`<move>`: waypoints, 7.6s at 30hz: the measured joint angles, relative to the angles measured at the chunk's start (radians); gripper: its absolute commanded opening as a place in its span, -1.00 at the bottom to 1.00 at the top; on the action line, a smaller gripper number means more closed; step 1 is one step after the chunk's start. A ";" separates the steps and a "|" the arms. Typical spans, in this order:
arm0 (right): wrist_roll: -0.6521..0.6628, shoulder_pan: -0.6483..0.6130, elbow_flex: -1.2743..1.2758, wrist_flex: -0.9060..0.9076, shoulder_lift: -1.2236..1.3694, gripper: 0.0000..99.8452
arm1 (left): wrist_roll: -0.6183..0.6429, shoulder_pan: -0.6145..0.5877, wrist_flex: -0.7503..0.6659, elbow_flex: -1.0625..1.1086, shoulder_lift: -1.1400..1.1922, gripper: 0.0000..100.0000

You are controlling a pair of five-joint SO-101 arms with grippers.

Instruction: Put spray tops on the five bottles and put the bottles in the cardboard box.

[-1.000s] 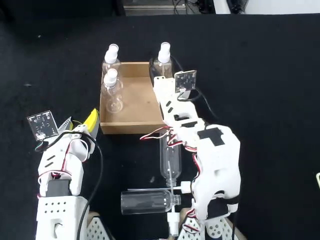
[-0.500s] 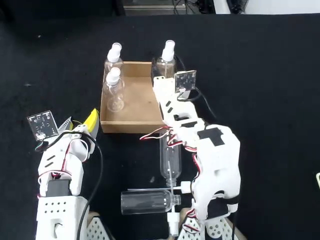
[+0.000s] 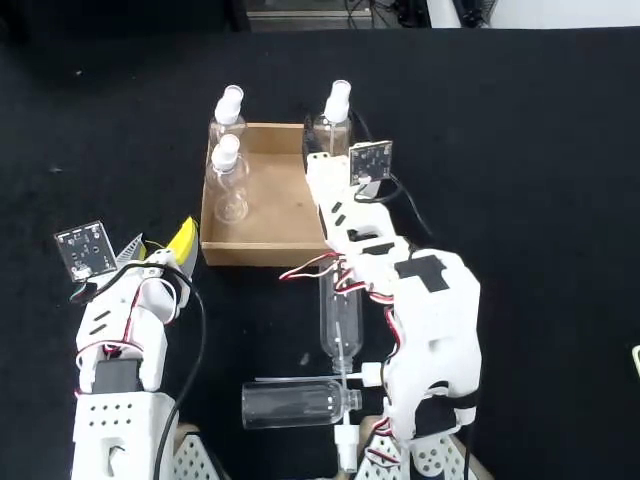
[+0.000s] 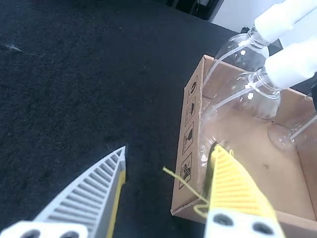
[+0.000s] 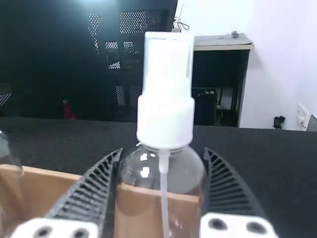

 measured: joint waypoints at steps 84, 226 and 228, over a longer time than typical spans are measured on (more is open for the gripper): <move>0.261 -0.002 -0.023 -0.086 0.064 -0.74 | 0.000 0.000 0.000 0.000 0.000 -0.50; 0.654 -0.041 0.104 -0.147 -0.003 -0.38 | 0.000 0.000 0.000 0.000 0.000 -0.50; 0.667 -0.041 0.104 -0.147 -0.003 -0.38 | 0.000 0.000 0.000 0.000 0.000 -0.50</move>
